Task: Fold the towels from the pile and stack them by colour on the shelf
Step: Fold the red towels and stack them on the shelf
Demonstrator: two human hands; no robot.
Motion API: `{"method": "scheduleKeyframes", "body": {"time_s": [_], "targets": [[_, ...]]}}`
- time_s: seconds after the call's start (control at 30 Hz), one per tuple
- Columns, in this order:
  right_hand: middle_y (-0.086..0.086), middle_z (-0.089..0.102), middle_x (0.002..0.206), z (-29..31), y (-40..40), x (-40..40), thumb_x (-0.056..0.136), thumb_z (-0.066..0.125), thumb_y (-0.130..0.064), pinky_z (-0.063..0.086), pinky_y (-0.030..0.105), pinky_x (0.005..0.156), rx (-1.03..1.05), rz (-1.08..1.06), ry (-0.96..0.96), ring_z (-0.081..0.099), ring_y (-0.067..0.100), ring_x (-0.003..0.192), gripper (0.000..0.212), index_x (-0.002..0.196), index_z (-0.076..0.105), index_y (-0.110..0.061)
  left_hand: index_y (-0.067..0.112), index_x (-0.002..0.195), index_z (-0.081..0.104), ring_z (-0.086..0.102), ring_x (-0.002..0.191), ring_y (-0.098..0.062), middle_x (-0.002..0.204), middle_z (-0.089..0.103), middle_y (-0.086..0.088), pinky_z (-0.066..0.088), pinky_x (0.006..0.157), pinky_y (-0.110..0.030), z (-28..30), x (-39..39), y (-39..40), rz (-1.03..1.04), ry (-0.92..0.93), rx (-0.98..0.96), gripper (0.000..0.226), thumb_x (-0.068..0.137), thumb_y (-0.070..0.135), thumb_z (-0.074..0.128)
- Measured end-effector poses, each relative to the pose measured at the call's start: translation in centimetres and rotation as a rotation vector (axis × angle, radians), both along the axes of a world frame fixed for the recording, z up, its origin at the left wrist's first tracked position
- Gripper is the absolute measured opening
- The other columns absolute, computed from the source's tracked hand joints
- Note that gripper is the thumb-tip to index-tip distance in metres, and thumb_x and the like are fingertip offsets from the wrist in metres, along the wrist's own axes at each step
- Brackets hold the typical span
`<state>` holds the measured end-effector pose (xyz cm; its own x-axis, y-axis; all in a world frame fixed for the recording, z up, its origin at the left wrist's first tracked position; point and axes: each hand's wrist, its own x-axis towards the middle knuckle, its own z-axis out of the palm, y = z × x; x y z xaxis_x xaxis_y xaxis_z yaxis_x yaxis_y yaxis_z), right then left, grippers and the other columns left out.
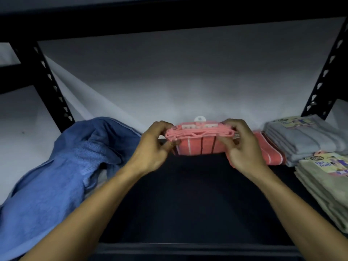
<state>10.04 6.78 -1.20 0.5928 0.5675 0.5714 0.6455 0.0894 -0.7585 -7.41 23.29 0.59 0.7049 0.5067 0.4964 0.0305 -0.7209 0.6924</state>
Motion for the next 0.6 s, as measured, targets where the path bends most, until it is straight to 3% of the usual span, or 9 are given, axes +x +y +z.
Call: {"method": "scheduleKeyframes", "body": {"time_s": [0.1, 0.2, 0.27, 0.4, 0.53, 0.6], "targets": [[-0.026, 0.052, 0.127, -2.1, -3.1, -0.9, 0.085, 0.066, 0.003, 0.041, 0.028, 0.102, -0.003, 0.086, -0.24, 0.048, 0.003, 0.122, 0.037, 0.106, 0.06, -0.027, 0.024, 0.108, 0.054, 0.058, 0.101, -0.017, 0.113, 0.057, 0.004, 0.051, 0.076, -0.034, -1.4, -2.5, -0.8, -0.063, 0.026, 0.458, 0.022, 0.089, 0.019, 0.061], [-0.017, 0.051, 0.137, -5.2, -6.2, -1.8, 0.079, 0.066, 0.007, 0.038, 0.035, 0.107, -0.169, 0.166, -0.459, 0.044, 0.01, 0.132, 0.037, 0.101, 0.059, -0.021, 0.015, 0.109, 0.058, 0.055, 0.108, -0.019, 0.12, 0.055, 0.002, 0.051, 0.08, -0.034, -3.8, -5.3, -2.3, -0.118, 0.117, 0.702, 0.023, 0.092, 0.031, 0.061], [-0.013, 0.052, 0.138, -6.8, -7.9, -2.7, 0.075, 0.068, 0.008, 0.042, 0.034, 0.103, -0.312, 0.242, -0.516, 0.043, 0.011, 0.135, 0.041, 0.099, 0.057, -0.024, 0.013, 0.107, 0.063, 0.057, 0.113, -0.018, 0.122, 0.057, 0.002, 0.05, 0.088, -0.029, -6.0, -6.9, -3.3, -0.211, 0.195, 0.713, 0.023, 0.092, 0.03, 0.066], [-0.026, 0.046, 0.139, -7.3, -9.3, -3.7, 0.078, 0.063, -0.005, 0.045, 0.025, 0.1, -0.49, 0.295, -0.415, 0.038, -0.009, 0.132, 0.041, 0.103, 0.049, -0.035, 0.021, 0.113, 0.059, 0.056, 0.121, -0.009, 0.129, 0.057, 0.01, 0.05, 0.095, -0.033, -8.4, -8.9, -3.9, -0.278, 0.31, 0.572, 0.031, 0.085, 0.018, 0.073], [-0.026, 0.042, 0.142, -5.8, -9.6, -3.3, 0.071, 0.047, -0.009, 0.036, 0.009, 0.095, -0.618, 0.352, -0.445, 0.032, -0.011, 0.134, 0.042, 0.103, 0.049, -0.037, 0.025, 0.115, 0.058, 0.049, 0.126, -0.004, 0.131, 0.054, 0.014, 0.042, 0.104, -0.028, -7.0, -9.2, -4.2, -0.298, 0.4, 0.619, 0.038, 0.082, 0.007, 0.062], [-0.027, 0.046, 0.138, -5.2, -9.5, -3.2, 0.07, 0.043, -0.005, 0.038, 0.013, 0.096, -0.616, 0.358, -0.409, 0.033, -0.01, 0.133, 0.041, 0.099, 0.057, -0.032, 0.027, 0.119, 0.057, 0.043, 0.131, -0.002, 0.136, 0.05, 0.016, 0.038, 0.109, -0.026, -6.2, -9.2, -3.9, -0.303, 0.429, 0.564, 0.052, 0.074, 0.001, 0.052]]}}
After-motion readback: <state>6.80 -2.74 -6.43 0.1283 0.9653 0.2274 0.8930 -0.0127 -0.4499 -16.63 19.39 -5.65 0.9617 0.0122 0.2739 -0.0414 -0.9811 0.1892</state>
